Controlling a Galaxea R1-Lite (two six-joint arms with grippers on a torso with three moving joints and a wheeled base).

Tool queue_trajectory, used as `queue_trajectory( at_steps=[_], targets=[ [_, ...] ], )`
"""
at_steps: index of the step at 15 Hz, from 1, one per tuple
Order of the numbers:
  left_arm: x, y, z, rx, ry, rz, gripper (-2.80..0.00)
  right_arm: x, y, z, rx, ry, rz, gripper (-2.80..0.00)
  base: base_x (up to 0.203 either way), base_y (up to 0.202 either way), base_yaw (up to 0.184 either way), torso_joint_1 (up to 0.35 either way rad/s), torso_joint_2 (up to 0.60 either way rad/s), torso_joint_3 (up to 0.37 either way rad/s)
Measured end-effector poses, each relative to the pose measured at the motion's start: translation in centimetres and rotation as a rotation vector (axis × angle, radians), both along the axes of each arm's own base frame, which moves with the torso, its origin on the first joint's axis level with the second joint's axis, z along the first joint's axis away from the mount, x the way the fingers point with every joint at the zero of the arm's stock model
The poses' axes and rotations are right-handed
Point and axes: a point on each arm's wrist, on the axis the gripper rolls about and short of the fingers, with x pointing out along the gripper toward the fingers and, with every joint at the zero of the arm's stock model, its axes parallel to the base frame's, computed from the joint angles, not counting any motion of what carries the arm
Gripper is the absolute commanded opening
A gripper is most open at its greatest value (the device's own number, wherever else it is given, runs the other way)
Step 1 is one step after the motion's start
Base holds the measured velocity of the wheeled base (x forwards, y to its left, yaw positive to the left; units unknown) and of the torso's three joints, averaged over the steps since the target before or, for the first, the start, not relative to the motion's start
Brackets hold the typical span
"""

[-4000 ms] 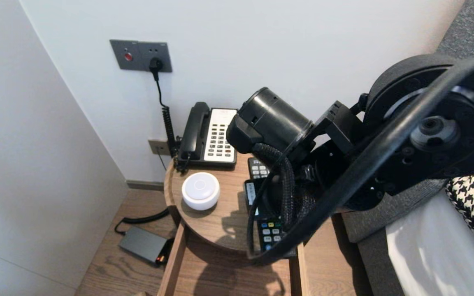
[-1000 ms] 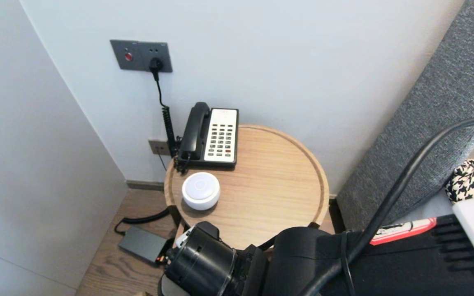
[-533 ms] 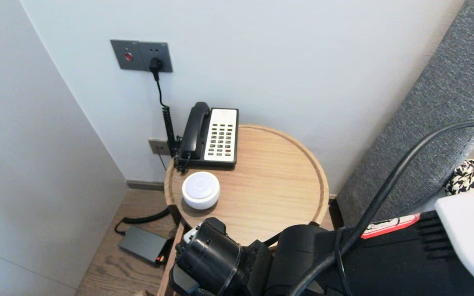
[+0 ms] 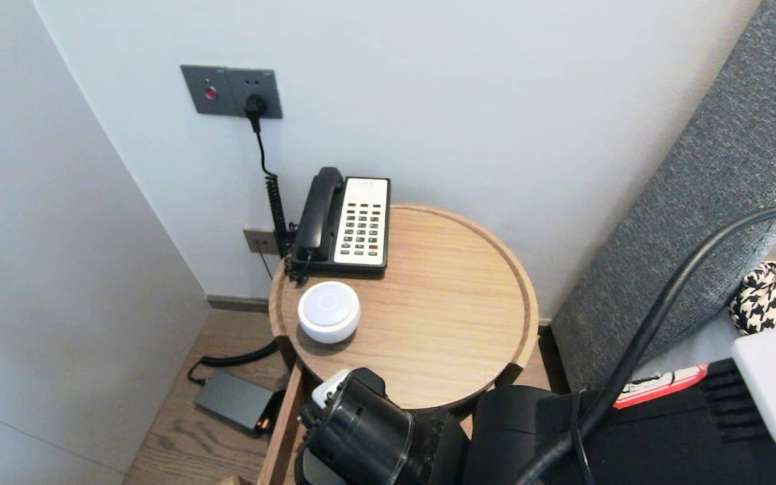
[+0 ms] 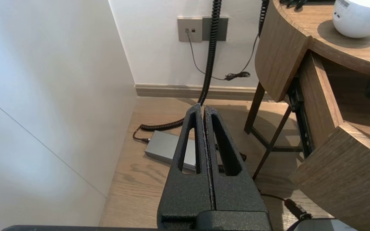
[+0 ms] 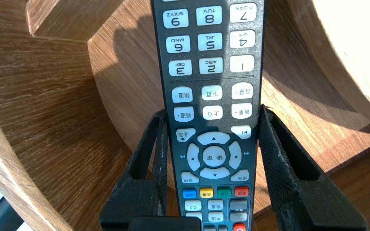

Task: Put the remote controls on the table in the drawer one by one

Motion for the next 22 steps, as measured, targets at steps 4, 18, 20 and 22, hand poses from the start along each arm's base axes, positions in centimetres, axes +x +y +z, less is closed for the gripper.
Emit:
queue_trajectory(
  at_steps=[4,18,20,22],
  targets=[
    [0.0,0.0,0.0,0.000,0.000,0.001,-2.80,-1.3,0.6,0.0,-0.001,-0.001,0.037,-2.80,0.000,0.000,0.000,0.000,0.00,0.000],
    [0.0,0.0,0.0,0.000,0.000,0.001,-2.80,-0.5,1.5,-3.2,-0.009,0.011,-0.032,-2.80,0.000,0.000,0.000,0.000,0.00,0.000],
    [0.0,0.0,0.0,0.000,0.000,0.000,-2.80,0.6,1.2,-3.5,0.023,-0.011,-0.124,-2.80,0.000,0.000,0.000,0.000,0.00,0.000],
    [0.0,0.0,0.0,0.000,0.000,0.000,-2.80,1.3,0.8,-3.8,0.040,-0.019,-0.175,-2.80,0.000,0.000,0.000,0.000,0.00,0.000]
  ],
)
